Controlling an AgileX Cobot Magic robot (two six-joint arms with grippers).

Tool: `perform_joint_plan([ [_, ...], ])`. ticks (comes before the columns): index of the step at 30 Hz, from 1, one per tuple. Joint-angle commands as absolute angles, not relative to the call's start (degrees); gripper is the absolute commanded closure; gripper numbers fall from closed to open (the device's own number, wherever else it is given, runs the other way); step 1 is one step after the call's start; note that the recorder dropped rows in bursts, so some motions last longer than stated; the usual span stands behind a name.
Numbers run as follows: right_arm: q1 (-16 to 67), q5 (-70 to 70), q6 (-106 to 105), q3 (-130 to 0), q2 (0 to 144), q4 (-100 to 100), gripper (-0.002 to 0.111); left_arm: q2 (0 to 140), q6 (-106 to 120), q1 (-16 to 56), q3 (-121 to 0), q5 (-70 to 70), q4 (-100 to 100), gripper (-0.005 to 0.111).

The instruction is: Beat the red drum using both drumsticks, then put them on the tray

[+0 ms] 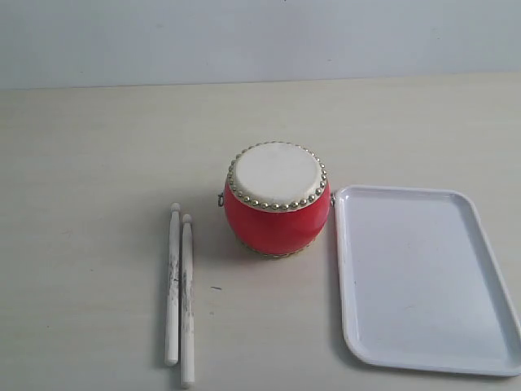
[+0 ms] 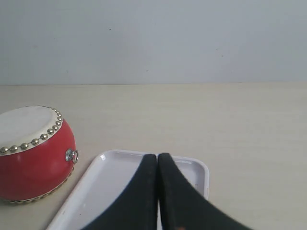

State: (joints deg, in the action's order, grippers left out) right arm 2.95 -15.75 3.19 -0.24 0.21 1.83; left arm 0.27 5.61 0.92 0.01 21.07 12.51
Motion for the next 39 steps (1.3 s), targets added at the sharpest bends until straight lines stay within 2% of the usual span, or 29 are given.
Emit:
perform_joint_plan([
  [1, 2.7, -15.2, 3.1, 0.0, 0.0, 1.8, 0.108, 0.0, 5.8, 0.7, 0.0, 20.9, 12.5, 0.107],
  [9, 2.7, -15.2, 3.1, 0.0, 0.0, 1.8, 0.108, 0.0, 5.8, 0.7, 0.0, 19.0, 8.7, 0.107],
  [22, 2.7, -15.2, 3.1, 0.0, 0.0, 1.8, 0.108, 0.0, 5.4, 0.7, 0.0, 14.5, 34.5, 0.107],
  [39, 2.7, -15.2, 3.1, 0.0, 0.0, 1.8, 0.108, 0.0, 5.8, 0.7, -0.3, 8.3, 50.4, 0.107],
])
